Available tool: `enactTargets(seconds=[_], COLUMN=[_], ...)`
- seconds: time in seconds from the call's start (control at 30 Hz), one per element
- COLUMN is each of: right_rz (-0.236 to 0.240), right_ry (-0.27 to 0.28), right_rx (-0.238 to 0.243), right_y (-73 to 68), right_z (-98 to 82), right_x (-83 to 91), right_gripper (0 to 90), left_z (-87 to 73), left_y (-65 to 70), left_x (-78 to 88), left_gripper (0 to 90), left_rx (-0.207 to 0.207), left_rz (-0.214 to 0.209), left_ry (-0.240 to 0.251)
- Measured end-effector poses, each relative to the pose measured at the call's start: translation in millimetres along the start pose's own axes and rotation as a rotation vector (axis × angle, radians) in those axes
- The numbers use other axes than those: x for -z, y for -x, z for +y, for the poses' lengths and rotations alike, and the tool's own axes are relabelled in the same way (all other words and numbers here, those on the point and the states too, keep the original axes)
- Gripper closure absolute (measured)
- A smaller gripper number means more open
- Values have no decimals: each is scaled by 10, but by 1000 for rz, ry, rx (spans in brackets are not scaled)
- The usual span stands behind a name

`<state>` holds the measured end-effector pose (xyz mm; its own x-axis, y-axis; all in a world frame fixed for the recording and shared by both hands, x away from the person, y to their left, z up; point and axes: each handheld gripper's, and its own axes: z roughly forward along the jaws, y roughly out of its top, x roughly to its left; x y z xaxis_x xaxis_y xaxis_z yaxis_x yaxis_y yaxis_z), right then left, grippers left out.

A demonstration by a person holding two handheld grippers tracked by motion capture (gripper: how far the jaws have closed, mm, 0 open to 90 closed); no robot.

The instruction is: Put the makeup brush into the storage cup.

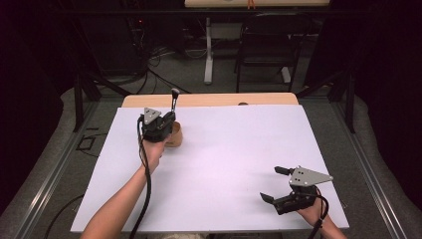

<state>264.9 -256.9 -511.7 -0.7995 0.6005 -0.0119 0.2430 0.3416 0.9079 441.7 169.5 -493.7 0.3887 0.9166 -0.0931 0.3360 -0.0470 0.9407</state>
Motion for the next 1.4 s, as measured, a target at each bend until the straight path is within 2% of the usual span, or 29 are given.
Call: enactTargets(seconds=[0.4, 1.4], right_rz=[-1, 1], right_ry=[0, -1], right_rx=[4, 3], right_y=[0, 0], right_z=[-2, -2], right_x=[0, 4], right_gripper=[27, 27], left_z=[-50, -115], left_y=[-7, -15], left_x=[-89, -140], left_gripper=[793, 791], left_rx=[-7, -17], left_rz=[17, 29], left_ry=[-13, -46])
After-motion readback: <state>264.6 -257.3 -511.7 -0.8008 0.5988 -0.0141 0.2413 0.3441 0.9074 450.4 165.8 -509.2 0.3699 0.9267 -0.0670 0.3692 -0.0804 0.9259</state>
